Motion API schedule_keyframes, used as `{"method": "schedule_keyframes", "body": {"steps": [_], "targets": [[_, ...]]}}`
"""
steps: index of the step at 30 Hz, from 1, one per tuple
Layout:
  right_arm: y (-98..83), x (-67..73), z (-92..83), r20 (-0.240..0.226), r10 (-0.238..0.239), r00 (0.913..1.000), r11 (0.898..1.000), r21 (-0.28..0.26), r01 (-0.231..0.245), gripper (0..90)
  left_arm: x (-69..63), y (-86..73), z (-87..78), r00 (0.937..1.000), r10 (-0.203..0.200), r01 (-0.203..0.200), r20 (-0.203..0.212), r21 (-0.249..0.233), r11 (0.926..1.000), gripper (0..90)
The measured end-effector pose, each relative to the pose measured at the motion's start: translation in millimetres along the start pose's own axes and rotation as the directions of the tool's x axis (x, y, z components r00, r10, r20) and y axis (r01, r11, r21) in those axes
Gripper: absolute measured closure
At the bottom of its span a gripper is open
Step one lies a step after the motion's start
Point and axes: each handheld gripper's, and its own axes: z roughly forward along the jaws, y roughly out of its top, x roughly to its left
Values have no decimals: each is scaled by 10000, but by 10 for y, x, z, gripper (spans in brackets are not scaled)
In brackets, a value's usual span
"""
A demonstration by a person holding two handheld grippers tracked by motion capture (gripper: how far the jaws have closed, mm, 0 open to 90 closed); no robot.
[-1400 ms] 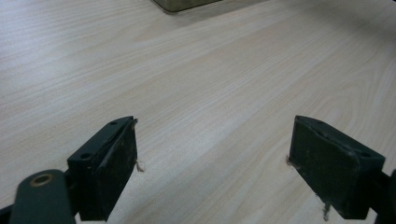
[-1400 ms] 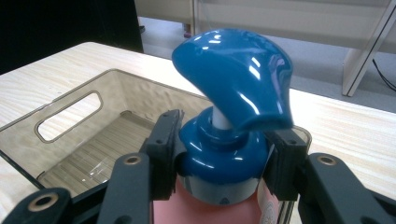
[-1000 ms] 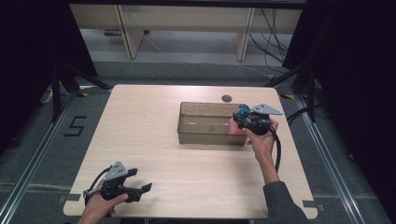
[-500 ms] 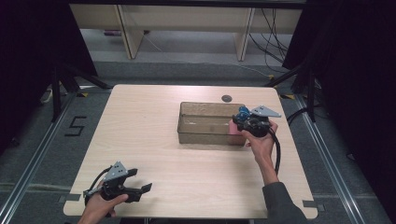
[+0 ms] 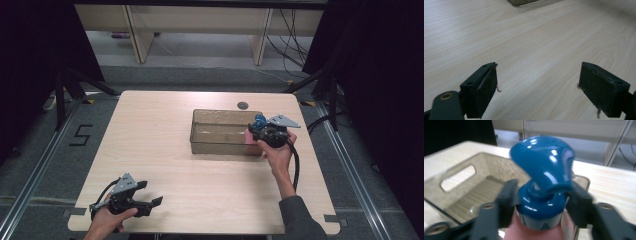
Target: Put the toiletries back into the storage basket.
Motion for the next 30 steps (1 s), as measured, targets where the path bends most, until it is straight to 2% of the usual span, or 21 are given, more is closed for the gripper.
{"method": "schedule_keyframes", "body": {"steps": [1, 3, 5, 6, 7, 8, 9, 10, 12, 14, 15, 20, 21, 24, 26, 27, 30], "targets": [[6, -13, -10, 3, 369, 9993, 9993, -31, -369, 359, 6, -1, 4, 10000, 5, -5, 12, -43, 10000, 147], [9, -12, -14, 85, 376, 9993, 9992, -168, -375, 342, 6, 0, 5, 10000, 19, -19, 11, -68, 10000, 147], [36, 4, -65, -75, 489, 9988, 9984, -291, -491, 284, -3, 1, 1, 10000, -21, 21, 16, -27, 10000, 147], [36, 4, -65, -75, 489, 9988, 9984, -291, -491, 284, -2, 1, 0, 10000, -11, 11, 19, -29, 10000, 147], [47, 32, -112, 6, 695, 9976, 9974, -183, -695, 271, 0, 1, 0, 10000, 3, -3, -8, -23, 10000, 147], [51, 27, -127, 70, 529, 9986, 9983, -249, -527, 263, -4, 3, 2, 10000, -9, 9, 0, -48, 10000, 147], [50, 38, -137, -44, 681, 9977, 9971, -330, -682, 248, -2, 2, 0, 10000, 38, -38, 21, -35, 10000, 147], [50, 38, -137, -44, 681, 9977, 9971, -330, -682, 248, -2, 2, 0, 10000, 38, -38, 21, -35, 10000, 147], [50, 50, -192, 18, 1027, 9947, 9945, -216, -1026, 235, -2, 3, -3, 10000, 22, -22, 17, -34, 10000, 147], [43, 33, -231, 144, 873, 9961, 9960, -187, -870, 228, 1, 5, -1, 10000, 16, -16, -18, -57, 10000, 147], [22, 37, -262, 48, 1132, 9936, 9933, -222, -1131, 220, -2, 5, -5, 10000, 19, -19, -16, 5, 10000, 147], [-4, 62, -344, 136, 1129, 9935, 9933, -250, -1126, 207, -2, 4, -1, 10000, 25, -25, 3, -37, 10000, 147], [-9, 87, -353, 144, 1418, 9898, 9896, -273, -1414, 205, -2, 4, -3, 10000, 27, -27, -12, -12, 10000, 147], [-23, 98, -391, -19, 1313, 9913, 9909, -290, -1313, 202, -1, 4, -1, 10000, -17, 17, -30, -51, 10000, 147], [-26, 102, -405, 44, 1210, 9926, 9922, -291, -1208, 202, -2, 4, -6, 10000, 8, -8, -55, -17, 10000, 147], [-36, 130, -434, -50, 1455, 9893, 9889, -289, -1456, 200, -2, 4, -5, 10000, 3, -3, -40, -29, 10000, 147], [-49, 146, -476, -3, 1403, 9901, 9897, -292, -1402, 198, -5, 4, -7, 10000, -5, 5, -78, -22, 10000, 147]]}}
